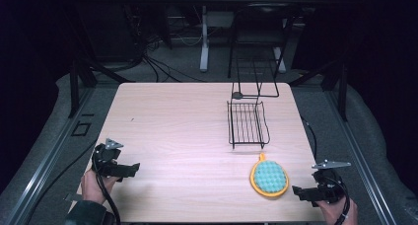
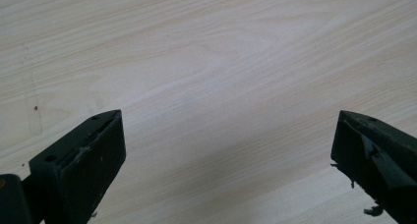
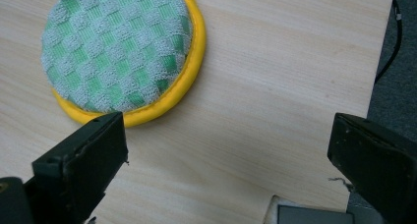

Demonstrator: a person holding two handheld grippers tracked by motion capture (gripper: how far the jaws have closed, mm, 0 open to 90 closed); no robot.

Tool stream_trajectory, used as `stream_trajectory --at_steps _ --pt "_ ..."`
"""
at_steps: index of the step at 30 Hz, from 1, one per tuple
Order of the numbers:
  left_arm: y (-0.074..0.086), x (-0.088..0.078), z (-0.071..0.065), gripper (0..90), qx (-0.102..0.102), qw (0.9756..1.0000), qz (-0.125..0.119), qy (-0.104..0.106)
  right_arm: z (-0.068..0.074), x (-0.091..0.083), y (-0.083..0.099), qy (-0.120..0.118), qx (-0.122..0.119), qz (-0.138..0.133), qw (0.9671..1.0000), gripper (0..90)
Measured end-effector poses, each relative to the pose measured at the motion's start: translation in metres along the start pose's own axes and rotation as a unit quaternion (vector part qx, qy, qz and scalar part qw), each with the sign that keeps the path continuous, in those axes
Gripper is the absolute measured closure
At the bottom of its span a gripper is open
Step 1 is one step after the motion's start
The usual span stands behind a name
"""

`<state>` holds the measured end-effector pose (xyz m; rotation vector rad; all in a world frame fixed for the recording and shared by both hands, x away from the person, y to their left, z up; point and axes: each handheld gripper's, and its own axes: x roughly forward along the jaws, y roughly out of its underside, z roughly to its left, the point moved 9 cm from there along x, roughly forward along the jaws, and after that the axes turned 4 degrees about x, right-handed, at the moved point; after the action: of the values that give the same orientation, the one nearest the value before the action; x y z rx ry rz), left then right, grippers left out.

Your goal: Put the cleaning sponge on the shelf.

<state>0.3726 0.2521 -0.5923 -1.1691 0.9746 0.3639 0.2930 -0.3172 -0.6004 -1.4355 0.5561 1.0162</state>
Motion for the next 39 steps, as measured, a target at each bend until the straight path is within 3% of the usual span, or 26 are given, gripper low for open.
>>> stream_trajectory --at_steps 13,30,34,38,39 --pt "-0.001 0.004 -0.003 0.0 0.01 0.9999 0.007 0.011 0.016 0.007 -0.008 -0.013 -0.02 0.003 0.9997 1.4" --pt "0.0 0.008 -0.004 0.0 0.016 0.9996 0.017 0.016 0.04 0.031 -0.025 -0.045 -0.036 0.006 0.9983 0.9" --pt "0.0 0.009 -0.004 0.0 0.018 0.9995 0.02 0.017 0.05 0.043 -0.033 -0.042 -0.058 0.015 0.9973 9.7" --pt "0.001 0.009 -0.004 0.0 0.019 0.9993 0.026 0.017 0.053 0.049 -0.035 -0.038 -0.065 0.024 0.9969 17.3" --pt "0.002 0.01 -0.004 0.0 0.02 0.9992 0.03 0.015 0.053 0.051 -0.035 -0.036 -0.062 0.026 0.9971 22.6"
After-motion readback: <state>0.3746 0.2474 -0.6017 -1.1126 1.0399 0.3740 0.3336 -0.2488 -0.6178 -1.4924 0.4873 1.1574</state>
